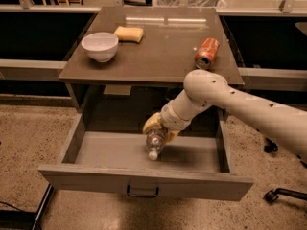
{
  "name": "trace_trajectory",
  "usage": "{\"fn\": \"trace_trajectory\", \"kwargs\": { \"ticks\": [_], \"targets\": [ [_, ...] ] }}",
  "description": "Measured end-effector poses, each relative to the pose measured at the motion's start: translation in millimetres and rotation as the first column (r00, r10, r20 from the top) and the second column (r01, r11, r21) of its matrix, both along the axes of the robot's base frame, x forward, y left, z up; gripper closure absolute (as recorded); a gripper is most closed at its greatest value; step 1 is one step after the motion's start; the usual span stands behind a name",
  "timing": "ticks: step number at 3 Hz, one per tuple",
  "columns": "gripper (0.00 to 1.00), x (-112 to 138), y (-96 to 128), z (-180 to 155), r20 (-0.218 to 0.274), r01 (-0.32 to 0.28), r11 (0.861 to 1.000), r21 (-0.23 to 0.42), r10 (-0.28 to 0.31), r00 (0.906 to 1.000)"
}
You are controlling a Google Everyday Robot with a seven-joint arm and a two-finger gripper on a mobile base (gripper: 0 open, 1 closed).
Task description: Place water bottle into top drawer
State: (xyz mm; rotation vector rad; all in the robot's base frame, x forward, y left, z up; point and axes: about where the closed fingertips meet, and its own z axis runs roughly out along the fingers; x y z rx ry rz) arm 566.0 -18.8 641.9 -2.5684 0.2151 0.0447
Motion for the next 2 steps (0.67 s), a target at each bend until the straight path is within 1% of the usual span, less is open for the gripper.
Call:
{"fn": "trace_trajectory", "kwargs": {
  "ticks": [1,2],
  "targets": [
    [0.0,0.0,0.1,-0.1,0.0,0.0,1.0,0.0,0.0,1.0],
    [0.0,0.0,0.1,-0.1,0.0,0.0,1.0,0.0,0.0,1.0]
  ]
}}
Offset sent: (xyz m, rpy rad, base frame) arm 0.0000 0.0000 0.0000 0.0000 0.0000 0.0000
